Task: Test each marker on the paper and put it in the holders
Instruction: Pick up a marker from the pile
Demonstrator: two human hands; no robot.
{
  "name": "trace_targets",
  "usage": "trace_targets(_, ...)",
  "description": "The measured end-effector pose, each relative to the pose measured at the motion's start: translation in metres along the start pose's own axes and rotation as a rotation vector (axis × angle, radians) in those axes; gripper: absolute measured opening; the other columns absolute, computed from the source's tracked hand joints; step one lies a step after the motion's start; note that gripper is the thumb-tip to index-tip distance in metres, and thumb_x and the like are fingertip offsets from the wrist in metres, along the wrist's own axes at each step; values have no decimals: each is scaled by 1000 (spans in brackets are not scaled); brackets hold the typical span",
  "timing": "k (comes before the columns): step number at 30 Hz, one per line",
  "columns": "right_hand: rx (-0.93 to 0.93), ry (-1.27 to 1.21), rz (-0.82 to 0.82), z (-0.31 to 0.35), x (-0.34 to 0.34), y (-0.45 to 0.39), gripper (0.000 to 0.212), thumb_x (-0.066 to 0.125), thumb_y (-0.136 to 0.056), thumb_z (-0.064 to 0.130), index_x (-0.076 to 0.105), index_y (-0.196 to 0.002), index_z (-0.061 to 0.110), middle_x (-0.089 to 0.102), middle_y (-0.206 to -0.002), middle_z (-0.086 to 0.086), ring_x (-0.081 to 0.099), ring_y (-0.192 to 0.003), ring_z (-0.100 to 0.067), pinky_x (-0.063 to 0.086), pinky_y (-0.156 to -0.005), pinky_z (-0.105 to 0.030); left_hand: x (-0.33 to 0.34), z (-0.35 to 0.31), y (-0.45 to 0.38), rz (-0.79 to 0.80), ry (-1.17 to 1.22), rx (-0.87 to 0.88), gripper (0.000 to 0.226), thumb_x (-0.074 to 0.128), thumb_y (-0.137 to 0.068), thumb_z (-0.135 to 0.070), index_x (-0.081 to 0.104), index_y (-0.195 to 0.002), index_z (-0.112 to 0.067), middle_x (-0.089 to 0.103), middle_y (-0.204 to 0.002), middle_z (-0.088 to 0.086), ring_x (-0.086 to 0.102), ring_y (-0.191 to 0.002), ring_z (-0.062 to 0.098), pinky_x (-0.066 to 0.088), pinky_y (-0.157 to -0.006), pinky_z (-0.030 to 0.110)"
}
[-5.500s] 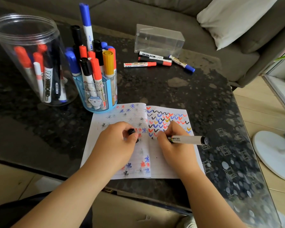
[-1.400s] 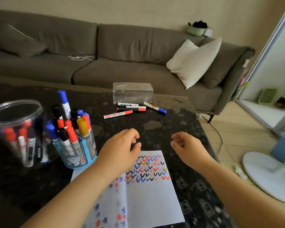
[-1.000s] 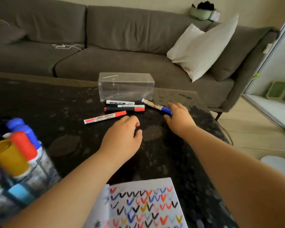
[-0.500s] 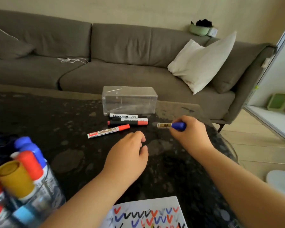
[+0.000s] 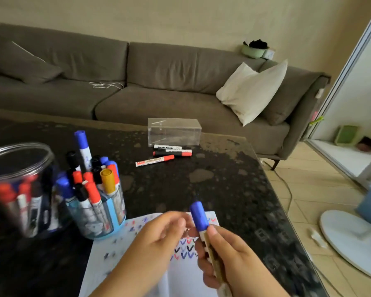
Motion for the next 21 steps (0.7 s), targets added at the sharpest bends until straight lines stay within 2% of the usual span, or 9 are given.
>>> trace_targets(2, 136, -190, 71, -16, 10, 13, 36, 44, -95, 28, 62, -88, -3, 49, -59, -10, 38, -41, -14, 28, -36, -17, 11, 8, 11, 104, 210, -96, 38, 51, -71, -61, 69, -93, -35, 71, -95, -10, 66, -91, 7, 49, -94, 37)
trace_targets(4, 208, -328, 159, -24, 21, 21, 40, 44, -89, 33, 63, -79, 0, 44, -55, -9, 32, -37, -10, 26, -32, -14, 21, 11, 20, 217, 470, -127, 44, 57, -69, -50, 73, -98, -21, 68, -89, 12, 66, -80, 16, 51, -83, 35)
trace_targets(6, 266, -433, 221, -31, 27, 22, 41, 46, -87, 39, 64, -77, 3, 40, -52, -5, 27, -35, -7, 24, -29, -13, 25, 9, 24, 300, 645, -173, 39, 57, -74, -37, 73, -99, -12, 66, -98, 26, 67, -90, 22, 51, -85, 36)
trace_targets(10, 250, -478, 329, -35, 38, 17, 38, 52, -79, 46, 70, -75, 12, 38, -51, 2, 27, -34, -3, 26, -28, -13, 22, 8, 21, 272, 755, -189, 45, 55, -75, -28, 62, -95, 10, 61, -107, 34, 68, -95, 25, 53, -80, 31)
trace_targets(12, 221, -505, 315, -35, 41, 14, 36, 51, -78, 43, 66, -72, 12, 36, -51, 3, 27, -33, -2, 25, -27, -12, 20, 5, 19, 234, 712, -164, 36, 59, -70, -33, 70, -83, -2, 54, -109, 41, 60, -94, 28, 46, -84, 33)
trace_targets(14, 192, -509, 264, -37, 41, 11, 36, 51, -79, 44, 62, -70, 11, 34, -51, 3, 26, -34, -2, 24, -28, -11, 19, 6, 17, 197, 652, -136, 35, 59, -70, -34, 74, -80, -4, 61, -103, 35, 60, -85, 26, 48, -78, 27)
trace_targets(16, 162, -408, 166, -43, 37, 7, 41, 53, -86, 49, 59, -72, 10, 33, -50, 3, 24, -35, -3, 21, -31, -10, 19, 9, 14, 170, 619, -154, 44, 55, -78, -28, 64, -91, 13, 73, -90, 17, 68, -71, 12, 52, -68, 18)
trace_targets(19, 87, -123, -29, -50, 27, 3, 35, 41, -94, 36, 54, -79, 8, 34, -48, 3, 24, -35, -5, 19, -36, -10, 19, 13, 14, 124, 512, -186, 28, 52, -89, -23, 72, -86, -4, 75, -88, 3, 71, -85, 12, 50, -93, 33)
trace_targets(21, 9, 93, -109, -48, 22, 1, 34, 34, -98, 35, 56, -83, 14, 37, -48, 7, 28, -36, -4, 21, -35, -14, 18, 19, 12, 90, 464, -209, 26, 54, -90, -27, 75, -81, -15, 75, -88, -2, 69, -93, 15, 46, -99, 40)
Point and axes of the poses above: each hand's wrist, its own y-axis away from the middle knuckle, its own x-axis out of the palm, z = x × y, the point moved 6 cm from there along -y, towards the middle knuckle
